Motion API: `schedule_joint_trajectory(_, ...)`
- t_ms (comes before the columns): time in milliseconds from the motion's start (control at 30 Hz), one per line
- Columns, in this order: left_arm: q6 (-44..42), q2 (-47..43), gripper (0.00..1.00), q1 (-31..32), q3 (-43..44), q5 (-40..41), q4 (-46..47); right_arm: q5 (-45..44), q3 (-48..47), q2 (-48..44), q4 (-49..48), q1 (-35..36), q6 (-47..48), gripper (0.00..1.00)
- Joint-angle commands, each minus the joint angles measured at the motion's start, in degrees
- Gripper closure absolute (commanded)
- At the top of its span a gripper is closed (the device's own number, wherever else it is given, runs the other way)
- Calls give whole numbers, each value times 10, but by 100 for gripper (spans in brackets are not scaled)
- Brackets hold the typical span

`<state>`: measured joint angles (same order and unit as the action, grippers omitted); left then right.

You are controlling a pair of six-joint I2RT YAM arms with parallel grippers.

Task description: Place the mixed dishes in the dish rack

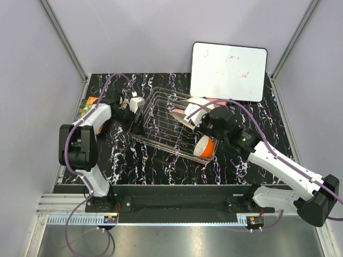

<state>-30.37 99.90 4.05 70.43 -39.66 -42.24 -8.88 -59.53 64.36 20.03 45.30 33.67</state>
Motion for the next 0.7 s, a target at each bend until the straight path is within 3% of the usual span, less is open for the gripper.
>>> schedule_joint_trajectory(0,-16,-36,1,3,-18,6,13,19,-11,-44,-58,-3,-16,100)
schedule_joint_trajectory(667,-29,-59,1,3,-28,12,8,51,26,-17,-53,-4,7,100)
